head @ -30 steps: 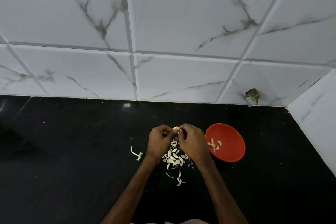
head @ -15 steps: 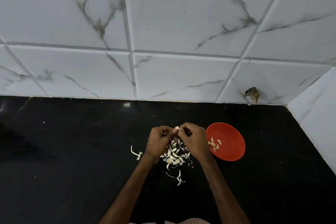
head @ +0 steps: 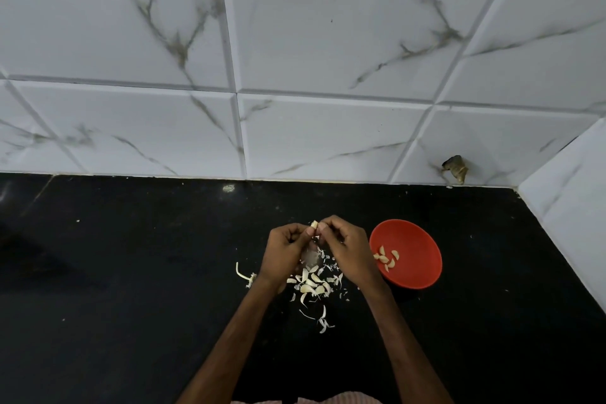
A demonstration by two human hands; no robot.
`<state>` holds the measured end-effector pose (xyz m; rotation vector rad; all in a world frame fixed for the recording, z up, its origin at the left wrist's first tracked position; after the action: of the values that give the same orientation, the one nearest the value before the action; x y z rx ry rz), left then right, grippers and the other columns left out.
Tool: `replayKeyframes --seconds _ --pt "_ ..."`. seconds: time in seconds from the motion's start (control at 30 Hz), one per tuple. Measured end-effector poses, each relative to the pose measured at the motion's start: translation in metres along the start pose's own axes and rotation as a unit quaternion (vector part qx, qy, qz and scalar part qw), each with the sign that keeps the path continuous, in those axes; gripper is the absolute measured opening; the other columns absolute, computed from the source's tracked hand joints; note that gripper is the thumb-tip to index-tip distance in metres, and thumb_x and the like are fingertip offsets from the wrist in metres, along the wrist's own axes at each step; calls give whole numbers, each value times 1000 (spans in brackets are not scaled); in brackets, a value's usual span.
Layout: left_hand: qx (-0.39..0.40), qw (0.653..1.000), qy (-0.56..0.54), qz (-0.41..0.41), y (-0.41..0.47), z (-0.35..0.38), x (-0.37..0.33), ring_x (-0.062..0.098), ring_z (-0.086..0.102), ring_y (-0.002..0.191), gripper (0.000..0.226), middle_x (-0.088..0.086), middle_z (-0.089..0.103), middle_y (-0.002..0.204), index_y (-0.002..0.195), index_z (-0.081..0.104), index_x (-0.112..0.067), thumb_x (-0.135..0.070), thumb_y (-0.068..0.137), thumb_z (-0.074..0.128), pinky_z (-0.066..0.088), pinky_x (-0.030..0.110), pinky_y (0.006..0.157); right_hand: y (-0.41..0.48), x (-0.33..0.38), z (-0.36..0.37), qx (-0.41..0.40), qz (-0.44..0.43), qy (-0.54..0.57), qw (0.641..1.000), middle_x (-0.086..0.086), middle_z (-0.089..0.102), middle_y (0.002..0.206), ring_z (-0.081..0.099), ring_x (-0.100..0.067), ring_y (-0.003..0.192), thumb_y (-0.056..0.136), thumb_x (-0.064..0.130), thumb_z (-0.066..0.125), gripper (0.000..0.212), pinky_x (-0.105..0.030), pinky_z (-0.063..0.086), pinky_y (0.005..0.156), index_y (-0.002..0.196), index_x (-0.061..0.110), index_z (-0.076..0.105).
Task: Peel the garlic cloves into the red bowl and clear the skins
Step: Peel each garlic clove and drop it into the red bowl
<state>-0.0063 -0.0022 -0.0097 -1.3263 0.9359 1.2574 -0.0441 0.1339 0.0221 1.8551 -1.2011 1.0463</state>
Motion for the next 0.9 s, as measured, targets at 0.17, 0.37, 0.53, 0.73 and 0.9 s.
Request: replayKeyframes --seconds 0.17,0.37,0.53,0.73,0.9 --pt "12 999 43 6 0 6 -1 11 45 50 23 -3 61 63 88 65 -12 -22 104 53 35 22 44 -1 1 -1 -30 -1 12 999 8 69 73 64 -7 66 98 20 62 15 -24 51 60 87 23 72" --pt "-55 998 17 23 1 -7 -9 10 46 52 18 2 60 68 93 64 -6 -19 103 56 38 24 48 -3 -16 6 40 55 -156 985 5 68 70 64 -10 61 95 35 66 21 -39 55 61 80 21 70" --pt "-67 993 82 51 -2 -8 -13 7 53 55 14 4 68 71 87 65 -6 -16 97 66 43 26 55 0 4 -7 -20 -10 -132 991 14 69 86 66 1 78 97 23 65 10 -19 54 70 101 19 72" --pt "-67 985 141 75 -2 -8 -17 9 66 70 12 2 72 75 85 66 -7 -16 92 72 50 27 66 4 13 -4 -18 -30 -136 990 12 69 78 66 -3 70 96 15 65 11 -15 49 61 101 15 75" --pt "-35 968 220 113 -3 -6 -20 9 55 61 15 -1 65 71 85 61 -11 -18 94 71 44 26 58 3 8 -4 -12 -24 -142 989 7 73 87 67 -3 74 95 14 66 14 -21 55 69 107 13 74"
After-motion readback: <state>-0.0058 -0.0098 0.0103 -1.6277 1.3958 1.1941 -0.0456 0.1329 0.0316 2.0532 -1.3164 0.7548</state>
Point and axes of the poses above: each hand's wrist, its own y-axis towards the middle knuckle, its own z-axis out of the palm, x = y × z, the point moved 7 cm from there along y, towards the middle knuckle
